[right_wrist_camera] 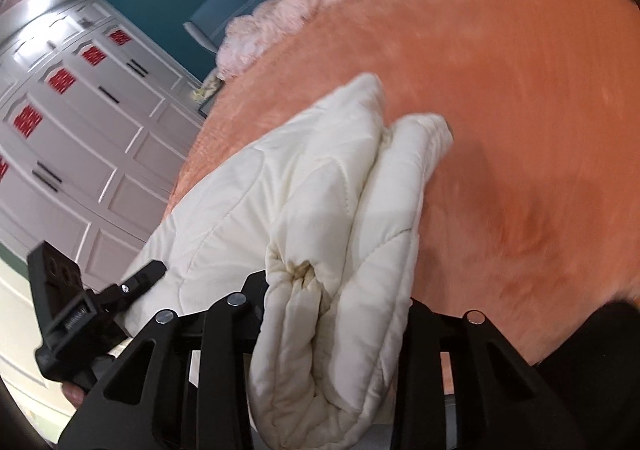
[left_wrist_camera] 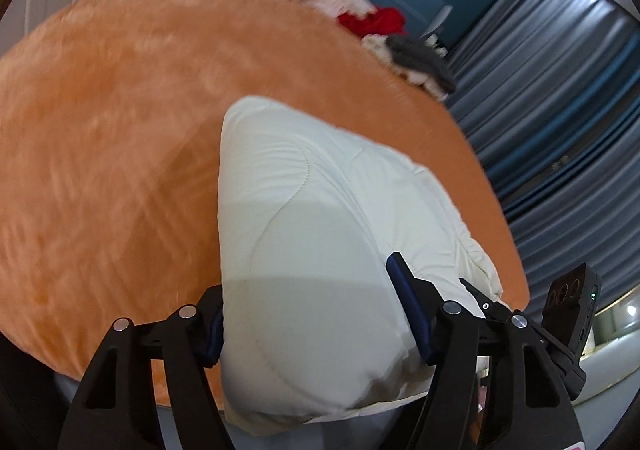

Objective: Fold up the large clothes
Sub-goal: 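Lift the grasped jacket end with both tools and fold it over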

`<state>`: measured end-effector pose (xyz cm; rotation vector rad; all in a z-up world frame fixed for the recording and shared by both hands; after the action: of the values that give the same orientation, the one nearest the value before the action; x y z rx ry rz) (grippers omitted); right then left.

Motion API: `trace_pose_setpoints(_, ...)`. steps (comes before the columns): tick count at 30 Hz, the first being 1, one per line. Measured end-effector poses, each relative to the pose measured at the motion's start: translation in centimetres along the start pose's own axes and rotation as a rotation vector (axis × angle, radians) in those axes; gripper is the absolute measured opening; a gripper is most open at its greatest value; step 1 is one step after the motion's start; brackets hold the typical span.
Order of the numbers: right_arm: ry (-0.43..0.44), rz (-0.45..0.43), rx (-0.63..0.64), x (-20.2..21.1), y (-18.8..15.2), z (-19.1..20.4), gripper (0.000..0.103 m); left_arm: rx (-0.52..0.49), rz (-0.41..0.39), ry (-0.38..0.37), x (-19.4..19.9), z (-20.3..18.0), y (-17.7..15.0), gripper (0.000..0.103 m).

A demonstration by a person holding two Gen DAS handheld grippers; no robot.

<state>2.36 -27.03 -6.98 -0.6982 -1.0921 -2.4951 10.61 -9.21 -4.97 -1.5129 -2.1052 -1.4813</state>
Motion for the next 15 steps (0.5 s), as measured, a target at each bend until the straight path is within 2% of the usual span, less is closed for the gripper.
trace_pose_setpoints(6,0.033,-0.120,0.114,3.7,3.8,4.1,0.030,-0.074,-0.122,-0.050,3.5,-3.7,3.9,0.063)
trace_pose_setpoints(12,0.093,-0.266,0.223,7.7,9.2,9.4,0.029,-0.192,-0.303,-0.106,8.7,-8.4,9.7,0.062)
trace_pose_setpoints(15,0.146,-0.315,0.264,8.9,12.0,12.5,0.028,-0.215,-0.387,-0.129,11.2,-9.8,12.6,0.062)
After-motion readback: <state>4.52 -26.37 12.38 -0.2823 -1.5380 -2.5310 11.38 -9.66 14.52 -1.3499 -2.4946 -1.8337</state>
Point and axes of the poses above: each gripper's, at about its wrist camera, not at the fingertips, and x roughly against the way its jaws point, z to its left, y to its top, the point moved 9 cm from there along -x, roughly the way its jaws point, and after that the axes turned 9 degrees about -z, right-handed, at the moved point
